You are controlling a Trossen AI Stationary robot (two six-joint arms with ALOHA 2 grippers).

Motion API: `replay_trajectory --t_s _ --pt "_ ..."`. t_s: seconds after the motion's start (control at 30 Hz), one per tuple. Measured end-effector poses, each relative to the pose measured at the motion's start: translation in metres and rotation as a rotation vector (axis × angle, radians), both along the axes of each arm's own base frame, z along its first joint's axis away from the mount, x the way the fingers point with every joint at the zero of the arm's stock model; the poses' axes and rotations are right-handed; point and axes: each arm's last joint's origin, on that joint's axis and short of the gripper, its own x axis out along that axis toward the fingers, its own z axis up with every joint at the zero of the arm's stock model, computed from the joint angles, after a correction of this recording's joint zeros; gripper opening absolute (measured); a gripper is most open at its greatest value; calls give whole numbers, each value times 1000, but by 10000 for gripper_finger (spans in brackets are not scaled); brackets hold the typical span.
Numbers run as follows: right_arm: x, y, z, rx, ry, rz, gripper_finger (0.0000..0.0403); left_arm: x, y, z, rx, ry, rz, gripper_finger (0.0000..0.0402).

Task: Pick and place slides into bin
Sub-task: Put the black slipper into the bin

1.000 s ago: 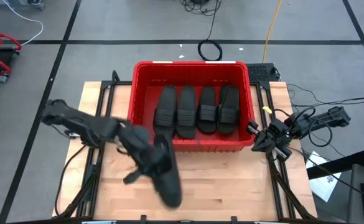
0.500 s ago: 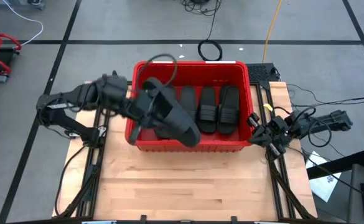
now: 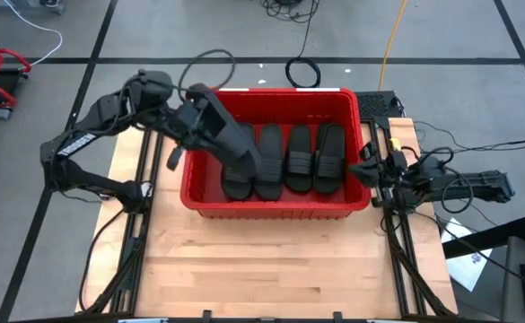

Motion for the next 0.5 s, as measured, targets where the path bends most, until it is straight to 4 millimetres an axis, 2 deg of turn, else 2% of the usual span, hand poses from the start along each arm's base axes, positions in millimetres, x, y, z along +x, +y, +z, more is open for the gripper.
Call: replay_trajectory --t_s 0.1,0.23,0.4,0.5 --pt "0 -4 0 18 2 -72 0 2 15 -6 -11 -7 -40 1" --pt "0 -7 -1 27 6 -114 0 17 36 -18 -38 4 -93 1" --pt "0 -10 -3 22 28 -141 0 44 65 -27 -54 5 -130 1" --pt "-2 -11 -5 -8 53 -111 0 67 80 -27 -74 -7 -176 1"
